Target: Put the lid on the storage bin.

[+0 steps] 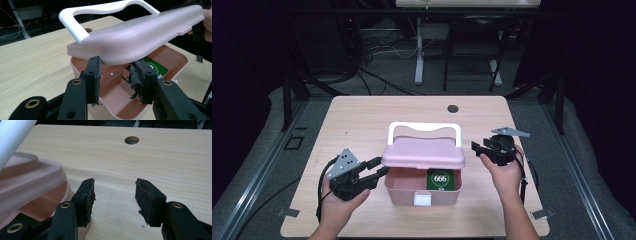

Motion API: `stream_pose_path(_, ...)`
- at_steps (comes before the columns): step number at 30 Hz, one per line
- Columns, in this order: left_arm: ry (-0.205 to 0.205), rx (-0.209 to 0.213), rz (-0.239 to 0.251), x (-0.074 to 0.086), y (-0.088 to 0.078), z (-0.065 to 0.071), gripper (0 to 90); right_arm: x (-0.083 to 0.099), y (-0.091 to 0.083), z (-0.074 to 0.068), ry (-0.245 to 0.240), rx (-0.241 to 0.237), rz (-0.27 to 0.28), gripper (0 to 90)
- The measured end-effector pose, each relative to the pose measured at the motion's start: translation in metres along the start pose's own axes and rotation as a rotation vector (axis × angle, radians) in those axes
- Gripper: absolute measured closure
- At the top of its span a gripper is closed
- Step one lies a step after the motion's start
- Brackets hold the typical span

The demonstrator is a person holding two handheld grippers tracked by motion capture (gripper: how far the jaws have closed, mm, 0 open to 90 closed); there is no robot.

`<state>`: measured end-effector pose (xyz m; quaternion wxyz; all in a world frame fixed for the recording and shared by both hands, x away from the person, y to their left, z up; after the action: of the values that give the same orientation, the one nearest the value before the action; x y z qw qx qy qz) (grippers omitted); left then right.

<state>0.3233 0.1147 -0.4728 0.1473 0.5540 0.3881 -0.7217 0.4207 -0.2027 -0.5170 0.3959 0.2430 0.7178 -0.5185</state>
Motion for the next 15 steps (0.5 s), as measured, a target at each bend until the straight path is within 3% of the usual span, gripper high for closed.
stream_pose_path(11, 0.014, 0.008, -0.010, 0.0079, -0.0054, 0.0036, 62.2, 0.0014, -0.0013, -0.0007, -0.007, -0.004, -0.022, 48.9)
stream_pose_path(13, 0.018, 0.008, -0.013, 0.0086, -0.0068, 0.0042, 62.9, -0.0003, 0.0006, -0.0008, -0.004, -0.002, 0.006, 48.9)
stream_pose_path(15, 0.019, 0.011, -0.014, 0.0099, -0.0084, 0.0057, 63.2, 0.0015, -0.0014, -0.0006, -0.008, -0.003, -0.023, 48.9)
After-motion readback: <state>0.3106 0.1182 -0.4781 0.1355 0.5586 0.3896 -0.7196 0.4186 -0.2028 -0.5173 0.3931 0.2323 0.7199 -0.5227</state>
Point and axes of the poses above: each handheld gripper's, and its own axes: y roughly forward along the jaws, x roughly out of its underside, z roughly to its right, the point moved 9 cm from there along y, roughly forward along the jaws, and after that the axes turned 1 degree about -y, right-handed, at the moved point
